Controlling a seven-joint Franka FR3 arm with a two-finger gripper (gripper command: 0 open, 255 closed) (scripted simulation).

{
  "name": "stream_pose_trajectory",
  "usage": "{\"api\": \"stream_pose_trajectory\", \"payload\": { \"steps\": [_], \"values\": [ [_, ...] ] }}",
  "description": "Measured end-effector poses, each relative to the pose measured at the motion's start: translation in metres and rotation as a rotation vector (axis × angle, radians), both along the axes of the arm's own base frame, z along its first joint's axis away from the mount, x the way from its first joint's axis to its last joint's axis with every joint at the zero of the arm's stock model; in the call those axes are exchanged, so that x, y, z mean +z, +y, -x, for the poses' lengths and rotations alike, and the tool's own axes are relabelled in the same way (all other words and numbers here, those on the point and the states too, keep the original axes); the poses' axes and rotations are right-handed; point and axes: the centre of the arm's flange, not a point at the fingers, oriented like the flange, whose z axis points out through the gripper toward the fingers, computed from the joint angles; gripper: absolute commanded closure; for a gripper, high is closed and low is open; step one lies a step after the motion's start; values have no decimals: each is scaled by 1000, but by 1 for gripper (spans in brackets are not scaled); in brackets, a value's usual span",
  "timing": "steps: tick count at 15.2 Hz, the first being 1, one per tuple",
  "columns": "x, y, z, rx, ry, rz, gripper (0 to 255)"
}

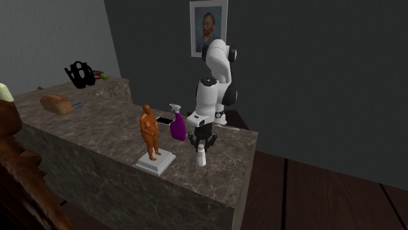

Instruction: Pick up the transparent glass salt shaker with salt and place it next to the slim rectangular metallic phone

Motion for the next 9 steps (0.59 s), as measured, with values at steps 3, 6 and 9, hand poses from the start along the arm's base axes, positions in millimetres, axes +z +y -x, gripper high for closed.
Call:
{"api": "stream_pose_trajectory", "payload": {
  "steps": [3, 6, 9],
  "values": [
    [15, 0, -1, 0, 0, 0, 255],
    [32, 0, 0, 0, 0, 0, 255],
    [48, -1, 0, 0, 0, 0, 255]
  ]
}}
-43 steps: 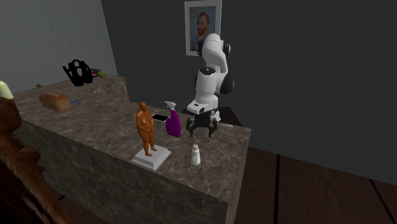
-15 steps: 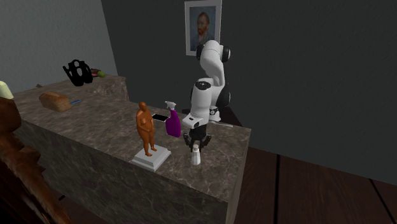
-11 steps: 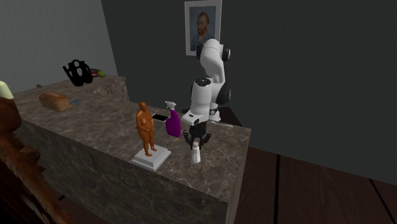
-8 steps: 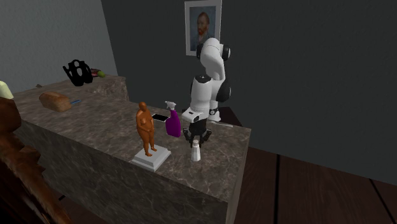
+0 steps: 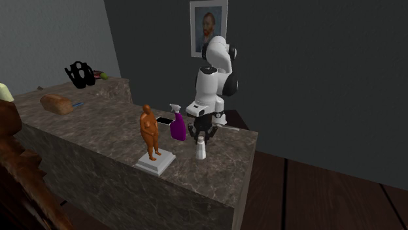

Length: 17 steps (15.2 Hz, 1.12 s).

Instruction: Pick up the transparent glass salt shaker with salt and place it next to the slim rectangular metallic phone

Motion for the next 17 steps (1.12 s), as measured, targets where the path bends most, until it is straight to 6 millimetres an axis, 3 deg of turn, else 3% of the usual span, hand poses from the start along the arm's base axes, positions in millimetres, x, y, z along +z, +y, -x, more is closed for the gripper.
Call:
{"api": "stream_pose_trajectory", "payload": {
  "steps": [17],
  "values": [
    [90, 2, -1, 0, 0, 0, 255]
  ]
}}
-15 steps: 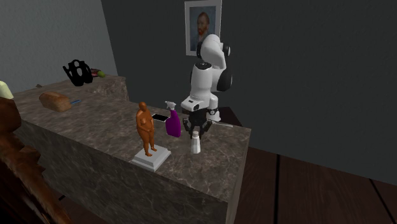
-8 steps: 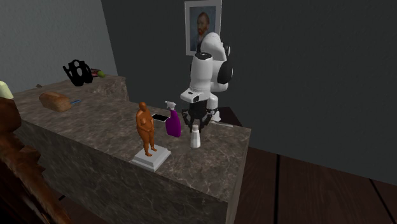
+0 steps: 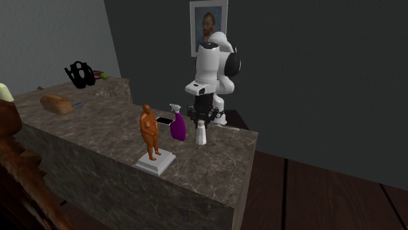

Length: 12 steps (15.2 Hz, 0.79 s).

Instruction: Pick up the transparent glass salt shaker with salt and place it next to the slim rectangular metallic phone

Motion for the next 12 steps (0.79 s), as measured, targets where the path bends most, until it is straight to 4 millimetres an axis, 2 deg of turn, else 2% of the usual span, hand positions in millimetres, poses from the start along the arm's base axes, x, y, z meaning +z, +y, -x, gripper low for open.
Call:
{"api": "stream_pose_trajectory", "payload": {
  "steps": [3, 5, 12],
  "values": [
    [15, -2, 2, 0, 0, 0, 255],
    [15, -2, 16, 0, 1, 0, 255],
    [19, -9, 106, -1, 0, 0, 255]
  ]
}}
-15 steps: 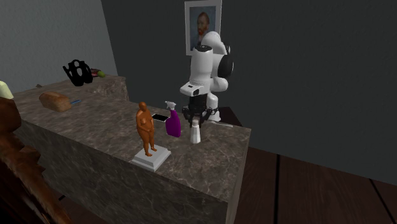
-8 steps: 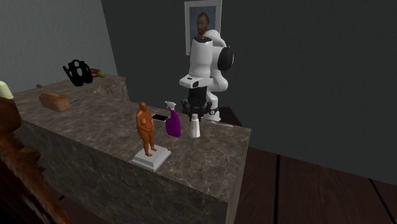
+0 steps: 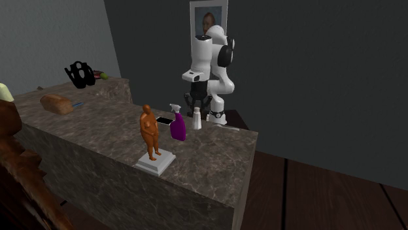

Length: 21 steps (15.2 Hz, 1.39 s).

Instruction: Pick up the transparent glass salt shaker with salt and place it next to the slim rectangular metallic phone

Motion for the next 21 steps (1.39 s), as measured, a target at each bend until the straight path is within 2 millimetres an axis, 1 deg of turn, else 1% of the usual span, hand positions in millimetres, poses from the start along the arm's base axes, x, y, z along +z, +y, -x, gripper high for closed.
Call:
{"api": "stream_pose_trajectory", "payload": {
  "steps": [2, 3, 4, 5, 9, 11, 13, 15, 17, 18, 20, 21],
  "values": [
    [0, 0, 23, 0, 0, 0, 255],
    [0, -5, 38, 0, 0, 0, 255],
    [2, -3, 53, -1, 1, 0, 255],
    [-1, -5, 65, 0, 0, 0, 255],
    [-2, -7, 116, 0, 0, 0, 255],
    [3, -11, 142, 0, 0, 0, 255],
    [-1, -13, 173, 0, 0, 0, 255],
    [-3, -16, 200, 0, 0, 0, 255],
    [-2, -17, 227, 0, 0, 0, 255],
    [1, -19, 237, 0, 0, 0, 255],
    [-1, -21, 264, 0, 0, 0, 255],
    [0, -25, 276, 0, 0, -1, 255]
  ]
}}
